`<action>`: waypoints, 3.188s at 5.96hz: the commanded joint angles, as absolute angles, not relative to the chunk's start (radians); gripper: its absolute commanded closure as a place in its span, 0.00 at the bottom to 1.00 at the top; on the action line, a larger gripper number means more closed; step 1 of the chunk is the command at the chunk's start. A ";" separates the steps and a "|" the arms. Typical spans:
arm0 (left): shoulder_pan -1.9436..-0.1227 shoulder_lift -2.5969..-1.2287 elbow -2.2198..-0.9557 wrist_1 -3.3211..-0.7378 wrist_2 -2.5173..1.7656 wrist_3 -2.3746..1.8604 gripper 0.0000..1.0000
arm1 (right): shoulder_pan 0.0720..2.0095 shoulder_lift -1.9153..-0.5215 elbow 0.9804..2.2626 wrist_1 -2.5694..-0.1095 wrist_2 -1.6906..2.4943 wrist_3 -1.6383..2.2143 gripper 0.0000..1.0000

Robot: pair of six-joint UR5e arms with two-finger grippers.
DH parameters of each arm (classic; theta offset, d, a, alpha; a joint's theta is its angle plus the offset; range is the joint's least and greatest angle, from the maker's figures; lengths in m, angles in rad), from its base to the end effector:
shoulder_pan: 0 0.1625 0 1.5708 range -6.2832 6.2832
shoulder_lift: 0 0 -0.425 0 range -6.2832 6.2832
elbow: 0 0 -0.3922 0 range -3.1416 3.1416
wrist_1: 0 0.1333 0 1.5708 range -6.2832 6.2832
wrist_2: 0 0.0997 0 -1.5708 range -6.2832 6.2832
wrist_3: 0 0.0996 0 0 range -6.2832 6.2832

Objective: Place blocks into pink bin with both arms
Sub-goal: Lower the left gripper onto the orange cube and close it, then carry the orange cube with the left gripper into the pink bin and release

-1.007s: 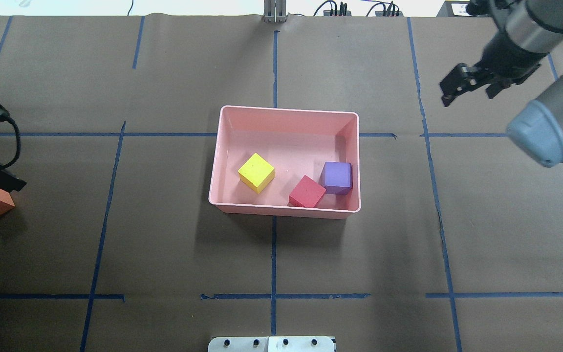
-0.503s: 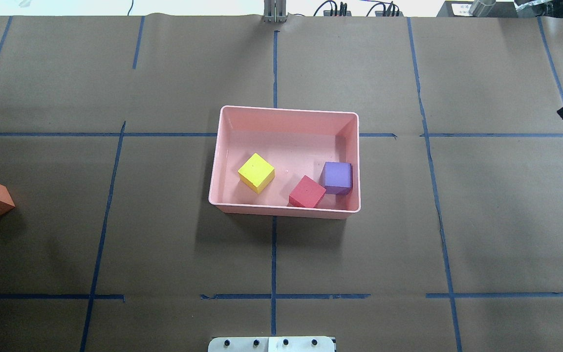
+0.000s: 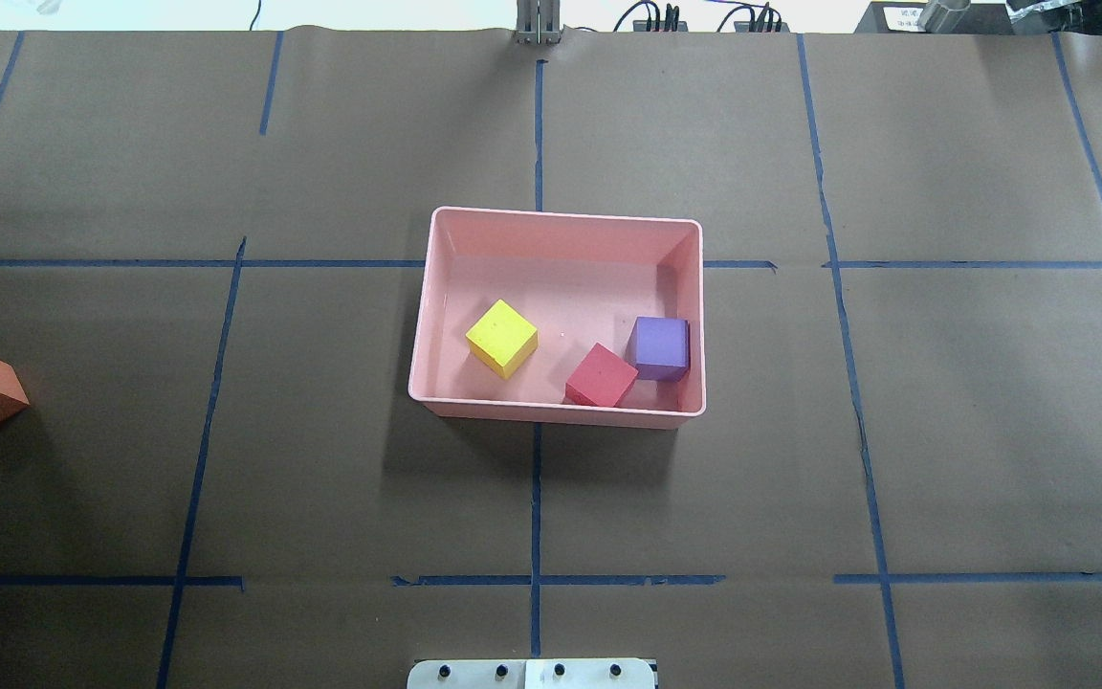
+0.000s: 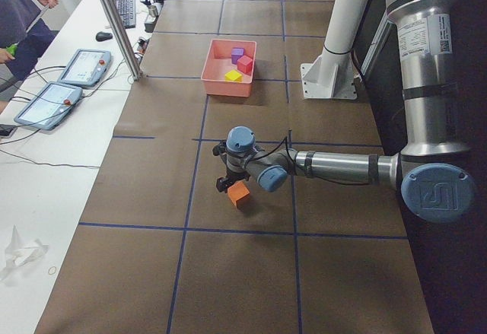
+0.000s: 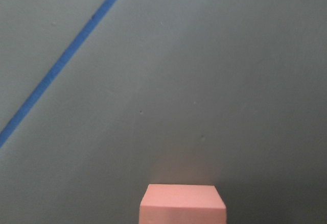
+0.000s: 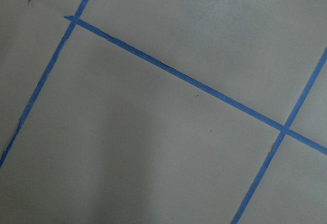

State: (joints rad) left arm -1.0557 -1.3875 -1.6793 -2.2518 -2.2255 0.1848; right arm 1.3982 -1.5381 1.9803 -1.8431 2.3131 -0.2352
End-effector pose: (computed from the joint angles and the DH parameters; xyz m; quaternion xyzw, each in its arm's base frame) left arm 0.1538 -0.4192 0.6178 0.2283 0.3492 0.4000 0.8161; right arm -0.0173 -0.4833 0.4749 0.0903 -0.3587 -0.2182 0.9031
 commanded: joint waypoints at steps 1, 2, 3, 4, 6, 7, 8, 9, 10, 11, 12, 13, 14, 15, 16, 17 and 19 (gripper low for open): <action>-1.054 -1.396 -1.646 -2.260 -2.235 0.183 0.00 | 1.404 -1.543 1.977 -1.845 2.312 -0.241 0.00; -1.052 -1.400 -1.623 -2.260 -2.238 0.183 0.00 | 1.404 -1.543 1.980 -1.847 2.313 -0.241 0.00; -1.051 -1.402 -1.620 -2.257 -2.237 0.176 0.00 | 1.404 -1.543 1.979 -1.848 2.313 -0.241 0.00; -1.048 -1.411 -1.596 -2.256 -2.237 0.172 0.00 | 1.404 -1.543 1.979 -1.848 2.313 -0.241 0.00; -1.046 -1.413 -1.597 -2.253 -2.237 0.096 0.00 | 1.404 -1.549 1.977 -1.844 2.313 -0.241 0.00; -1.043 -1.420 -1.597 -2.252 -2.238 0.057 0.00 | 1.404 -1.549 1.977 -1.845 2.313 -0.239 0.00; -1.032 -1.484 -1.529 -2.246 -2.237 0.055 0.00 | 1.404 -1.551 1.989 -1.848 2.313 -0.233 0.00; -1.019 -1.530 -1.464 -2.247 -2.240 0.055 0.00 | 1.404 -1.551 1.991 -1.850 2.313 -0.230 0.00; -1.019 -1.529 -1.463 -2.244 -2.246 0.055 0.08 | 1.404 -1.551 1.999 -1.850 2.313 -0.227 0.00; -1.019 -1.531 -1.459 -2.243 -2.343 0.055 0.40 | 1.404 -1.551 1.999 -1.850 2.313 -0.226 0.00; -1.026 -1.526 -1.468 -2.243 -2.358 0.054 0.47 | 1.404 -1.551 1.999 -1.850 2.313 -0.225 0.00; -1.035 -1.531 -1.471 -2.234 -2.358 0.054 0.47 | 1.404 -1.551 2.000 -1.850 2.319 -0.224 0.00; -1.064 -1.545 -1.518 -2.165 -2.355 0.052 0.47 | 1.404 -1.551 2.002 -1.850 2.335 -0.216 0.00; -1.124 -1.590 -1.622 -2.029 -2.349 0.052 0.47 | 1.404 -1.551 2.000 -1.850 2.333 -0.216 0.00; -1.143 -1.647 -1.697 -1.931 -2.347 -0.028 0.47 | 1.404 -1.560 2.000 -1.848 2.335 -0.216 0.00; -1.138 -1.745 -1.713 -1.874 -2.345 -0.164 0.47 | 1.416 -1.587 1.999 -1.844 2.333 -0.231 0.00; -1.121 -2.031 -1.720 -1.557 -2.318 -0.323 0.47 | 1.501 -1.643 1.996 -1.847 2.336 -0.334 0.00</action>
